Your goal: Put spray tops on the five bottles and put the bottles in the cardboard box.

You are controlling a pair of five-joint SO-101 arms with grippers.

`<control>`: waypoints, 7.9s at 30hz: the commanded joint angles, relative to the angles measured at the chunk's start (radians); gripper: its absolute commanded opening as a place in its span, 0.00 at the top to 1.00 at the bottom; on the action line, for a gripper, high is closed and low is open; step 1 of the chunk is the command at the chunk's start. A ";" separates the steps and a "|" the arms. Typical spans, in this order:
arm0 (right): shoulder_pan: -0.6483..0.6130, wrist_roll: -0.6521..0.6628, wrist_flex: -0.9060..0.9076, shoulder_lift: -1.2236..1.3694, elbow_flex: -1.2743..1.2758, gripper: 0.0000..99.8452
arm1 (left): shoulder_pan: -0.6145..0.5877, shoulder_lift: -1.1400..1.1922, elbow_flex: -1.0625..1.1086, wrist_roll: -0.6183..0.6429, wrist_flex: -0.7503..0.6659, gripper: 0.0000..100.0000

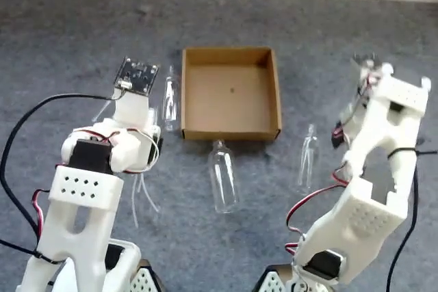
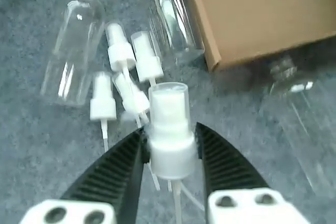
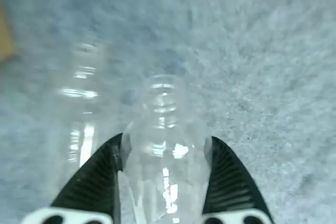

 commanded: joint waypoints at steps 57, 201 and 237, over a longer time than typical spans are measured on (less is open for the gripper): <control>-1.158 -0.295 -0.694 -1.368 1.211 1.00 | 0.094 -0.641 0.239 0.425 -0.347 1.00; -1.000 -0.505 -0.638 -0.955 0.559 1.00 | 0.016 -0.418 0.386 0.064 -0.566 0.68; -0.750 -0.506 -1.148 0.214 -0.150 1.00 | -0.163 -0.410 0.444 0.064 -0.678 0.97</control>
